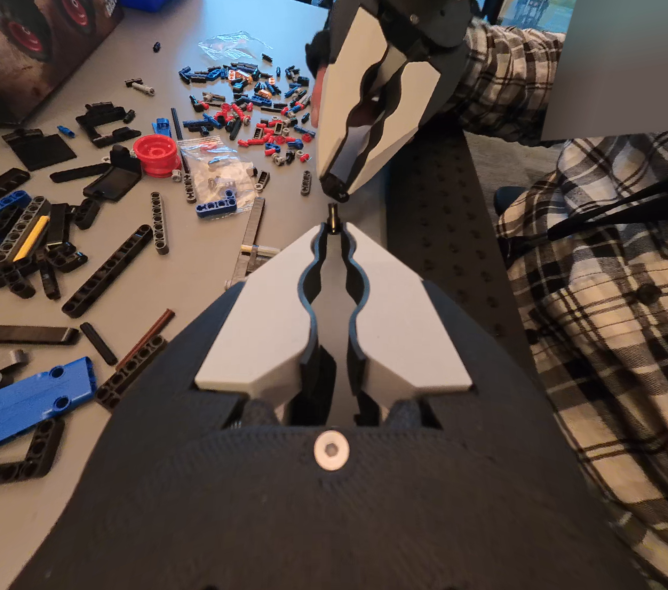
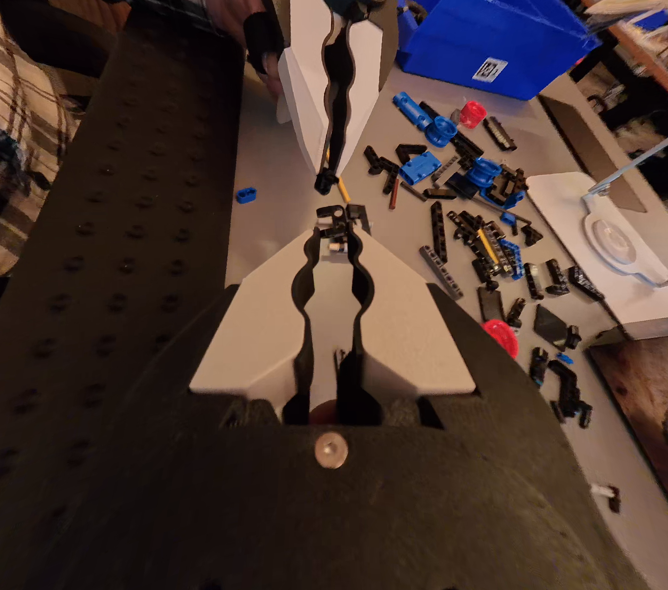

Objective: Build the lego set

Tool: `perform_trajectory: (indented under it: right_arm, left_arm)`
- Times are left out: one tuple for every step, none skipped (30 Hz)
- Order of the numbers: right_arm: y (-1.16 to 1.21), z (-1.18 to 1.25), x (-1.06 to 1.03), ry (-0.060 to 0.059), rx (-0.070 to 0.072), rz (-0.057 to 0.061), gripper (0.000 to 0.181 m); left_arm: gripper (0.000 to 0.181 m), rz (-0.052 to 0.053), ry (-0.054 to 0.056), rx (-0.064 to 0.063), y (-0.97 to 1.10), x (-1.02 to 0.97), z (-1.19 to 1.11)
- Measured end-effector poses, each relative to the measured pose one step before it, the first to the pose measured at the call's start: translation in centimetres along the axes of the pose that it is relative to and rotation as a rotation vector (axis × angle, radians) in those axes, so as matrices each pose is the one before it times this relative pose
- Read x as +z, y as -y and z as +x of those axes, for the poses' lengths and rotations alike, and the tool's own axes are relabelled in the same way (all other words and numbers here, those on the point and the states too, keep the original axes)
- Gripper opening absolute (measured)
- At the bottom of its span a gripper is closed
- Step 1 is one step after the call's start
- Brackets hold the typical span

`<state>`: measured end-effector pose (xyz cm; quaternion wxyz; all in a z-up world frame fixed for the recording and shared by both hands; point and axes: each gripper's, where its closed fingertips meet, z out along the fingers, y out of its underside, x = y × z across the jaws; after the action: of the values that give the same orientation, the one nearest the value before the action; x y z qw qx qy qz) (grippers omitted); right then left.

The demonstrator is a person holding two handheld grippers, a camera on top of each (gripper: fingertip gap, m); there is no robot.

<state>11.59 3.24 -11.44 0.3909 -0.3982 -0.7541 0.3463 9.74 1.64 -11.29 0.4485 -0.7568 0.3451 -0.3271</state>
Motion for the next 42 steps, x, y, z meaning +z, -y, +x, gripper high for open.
perform_trajectory:
  right_arm:
    - [-0.524,-0.221,0.017,0.0167,0.0106,-0.0216,0.014]
    - [-0.666,-0.291,0.057,0.0186,0.0055,-0.0309,0.014]
    - [-0.636,-0.280,0.100,0.0148,0.0001,-0.0316,0.014]
    - [-0.676,-0.252,0.145,0.0102,-0.0054,-0.0362,0.014]
    - [-0.679,-0.155,0.170,0.0044,-0.0086,-0.0420,0.014]
    - [-0.509,-0.038,0.164,-0.0038,-0.0155,-0.0346,0.014]
    - [-0.304,0.016,0.136,-0.0092,-0.0212,-0.0262,0.014]
    - [-0.219,-0.038,0.114,-0.0071,-0.0245,-0.0270,0.014]
    - [-0.214,-0.094,0.123,-0.0009,-0.0156,-0.0304,0.014]
    - [-0.211,-0.051,0.139,0.0038,0.0046,-0.0292,0.014]
    - [-0.163,-0.213,0.176,0.0213,0.0241,-0.0172,0.014]
    - [-0.191,-0.426,0.222,0.0397,0.0380,-0.0103,0.014]
    - [-0.254,-0.305,0.276,0.0339,0.0407,-0.0067,0.014]
    - [-0.307,-0.146,0.286,0.0248,0.0432,-0.0080,0.014]
    - [0.096,-0.011,0.067,0.0159,0.0389,0.0132,0.014]
    - [-0.060,0.148,-0.011,-0.0006,0.0196,-0.0020,0.015]
    - [-0.096,0.178,-0.040,-0.0081,0.0053,-0.0055,0.018]
    - [0.031,-0.003,-0.088,0.0045,0.0098,0.0027,0.025]
    - [0.145,-0.061,-0.117,0.0109,0.0169,0.0108,0.030]
    - [0.175,0.061,-0.194,0.0017,0.0123,0.0133,0.033]
    - [0.151,0.161,-0.285,-0.0099,0.0009,0.0101,0.035]
    - [0.202,0.268,-0.358,-0.0220,-0.0068,0.0085,0.035]
    - [0.408,0.362,-0.426,-0.0327,-0.0132,0.0149,0.032]
    - [0.820,0.359,-0.498,-0.0409,-0.0225,0.0351,0.026]
    - [1.086,0.201,-0.498,-0.0389,-0.0277,0.0449,0.021]
    - [0.943,0.212,-0.345,-0.0444,-0.0288,0.0294,0.019]
    - [0.605,0.310,-0.150,-0.0548,-0.0315,0.0066,0.019]
    - [0.335,0.180,-0.004,-0.0509,-0.0417,-0.0064,0.021]
    - [0.239,0.011,0.065,-0.0434,-0.0411,-0.0070,0.021]
    - [0.123,-0.137,0.118,-0.0290,-0.0263,-0.0104,0.021]
    - [0.098,-0.102,0.135,-0.0247,-0.0127,-0.0067,0.021]
    - [0.095,0.102,0.125,-0.0323,-0.0027,-0.0021,0.021]
    - [0.105,0.222,0.099,-0.0342,0.0055,0.0022,0.018]
    - [-0.068,0.219,0.101,-0.0273,0.0075,-0.0079,0.018]
    - [-0.080,0.351,0.001,-0.0310,0.0007,-0.0049,0.011]
    - [0.013,0.353,-0.096,-0.0222,0.0046,0.0058,0.008]
    - [0.117,0.165,-0.130,-0.0017,0.0220,0.0150,0.008]
    - [0.083,0.053,-0.153,0.0121,0.0287,0.0142,0.007]
    - [0.009,-0.040,-0.131,0.0234,0.0340,0.0127,0.007]
    - [0.098,-0.109,-0.157,0.0369,0.0517,0.0234,0.006]
    - [0.284,-0.081,-0.255,0.0486,0.0777,0.0406,0.006]
    - [0.344,-0.060,-0.335,0.0595,0.0960,0.0464,0.007]
  left_arm:
    - [0.006,-0.0079,0.0026,0.0049,-0.135,0.072,-0.010]
    - [0.006,-0.0059,0.0007,0.0009,-0.108,0.088,0.006]
    - [0.006,-0.0101,0.0021,0.0019,-0.181,0.095,-0.030]
    - [0.006,-0.0107,0.0024,0.0028,-0.194,0.102,-0.036]
    - [0.006,-0.0077,-0.0016,0.0002,-0.148,0.093,0.009]
    - [0.006,-0.0065,-0.0014,0.0005,-0.105,0.093,0.024]
    - [0.006,-0.0086,0.0036,0.0037,-0.122,0.109,-0.047]
    - [0.006,-0.0105,0.0045,0.0055,-0.143,0.115,-0.048]
    - [0.006,-0.0065,-0.0002,0.0011,-0.089,0.121,0.011]
    - [0.006,-0.0035,-0.0020,-0.0014,-0.043,0.094,0.031]
    - [0.006,-0.0046,0.0007,-0.0020,-0.057,0.083,-0.017]
    - [0.006,-0.0044,0.0019,-0.0023,-0.051,0.061,-0.055]
    - [0.006,-0.0027,0.0001,-0.0034,-0.040,0.045,-0.031]
    - [0.006,0.0001,-0.0014,-0.0023,0.002,0.035,0.005]
    - [0.006,-0.0016,-0.0008,-0.0011,-0.018,0.034,0.008]
    - [0.006,-0.0030,0.0019,-0.0018,-0.051,0.034,-0.049]
    - [0.006,-0.0019,-0.0005,-0.0033,-0.047,0.039,-0.014]
    - [0.006,-0.0004,-0.0012,-0.0049,-0.009,0.050,-0.020]
    - [0.006,0.0004,-0.0005,-0.0056,0.021,0.043,-0.036]
    - [0.006,0.0026,-0.0024,-0.0057,0.075,0.053,-0.013]
    - [0.006,0.0057,-0.0054,-0.0072,0.137,0.048,0.047]
    - [0.006,0.0061,-0.0045,-0.0091,0.157,0.047,0.030]
    - [0.006,0.0075,-0.0041,-0.0132,0.164,0.058,0.022]
    - [0.006,0.0095,-0.0026,-0.0175,0.209,0.082,-0.007]
    - [0.006,0.0131,-0.0024,-0.0210,0.268,0.084,-0.044]
    - [0.006,0.0187,-0.0075,-0.0240,0.346,0.086,0.013]
    - [0.006,0.0217,-0.0119,-0.0264,0.414,0.073,0.061]
    - [0.005,0.0216,-0.0058,-0.0250,0.409,0.048,-0.026]
    - [0.005,0.0196,-0.0001,-0.0244,0.356,0.034,-0.115]
    - [0.005,0.0202,-0.0028,-0.0258,0.339,0.045,-0.086]
    - [0.006,0.0242,-0.0084,-0.0285,0.395,0.046,0.017]
    - [0.005,0.0238,-0.0095,-0.0293,0.375,0.063,0.064]
    - [0.005,0.0169,-0.0028,-0.0282,0.249,0.136,0.001]
    - [0.005,0.0103,0.0031,-0.0236,0.107,0.155,-0.065]
    - [0.005,0.0105,-0.0017,-0.0182,0.085,0.114,-0.030]
    - [0.005,0.0199,-0.0082,-0.0242,0.260,0.015,0.059]
    - [0.005,0.0151,-0.0142,-0.0221,0.237,0.012,0.141]
    - [0.005,0.0052,-0.0091,-0.0053,0.091,0.051,0.145]
    - [0.006,-0.0019,-0.0022,0.0094,0.007,0.069,0.112]
    - [0.007,0.0030,-0.0026,0.0229,0.141,-0.016,0.199]
    - [0.012,0.0095,-0.0006,0.0404,0.334,-0.143,0.259]
    - [0.016,-0.0003,0.0131,0.0634,0.288,-0.210,0.176]
